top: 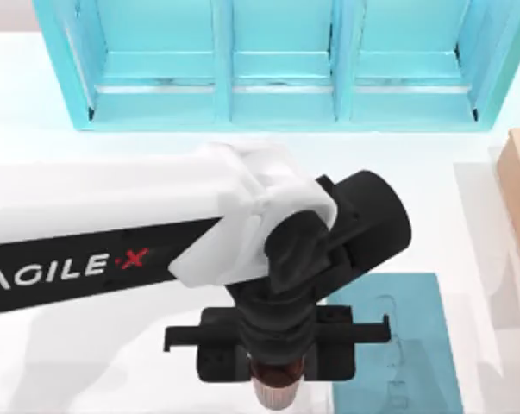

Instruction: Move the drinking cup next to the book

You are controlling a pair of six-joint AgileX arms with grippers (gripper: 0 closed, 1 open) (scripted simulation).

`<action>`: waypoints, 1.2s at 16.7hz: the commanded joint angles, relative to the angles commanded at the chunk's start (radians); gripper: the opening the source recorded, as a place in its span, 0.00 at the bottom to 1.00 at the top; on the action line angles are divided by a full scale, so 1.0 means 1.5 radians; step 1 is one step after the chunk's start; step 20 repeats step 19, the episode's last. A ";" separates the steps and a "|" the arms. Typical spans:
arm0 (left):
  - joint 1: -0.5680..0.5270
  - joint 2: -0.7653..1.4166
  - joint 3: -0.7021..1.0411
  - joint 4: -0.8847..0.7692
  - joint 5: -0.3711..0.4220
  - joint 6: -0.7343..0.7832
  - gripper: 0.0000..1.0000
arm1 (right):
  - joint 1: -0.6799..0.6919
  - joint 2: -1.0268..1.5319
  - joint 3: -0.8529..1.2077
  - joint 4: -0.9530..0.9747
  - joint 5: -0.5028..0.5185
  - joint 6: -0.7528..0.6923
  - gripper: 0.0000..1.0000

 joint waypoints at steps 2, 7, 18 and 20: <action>0.000 0.000 0.000 0.000 0.000 0.000 0.15 | 0.000 0.000 0.000 0.000 0.000 0.000 1.00; 0.000 0.000 0.000 0.000 0.000 0.000 0.53 | 0.000 0.000 0.000 0.000 0.000 0.000 1.00; 0.000 0.000 0.000 0.000 0.000 0.000 1.00 | 0.000 0.000 0.000 0.000 0.000 0.000 1.00; 0.000 0.000 0.000 0.000 0.000 0.000 1.00 | 0.000 0.000 0.000 0.000 0.000 0.000 1.00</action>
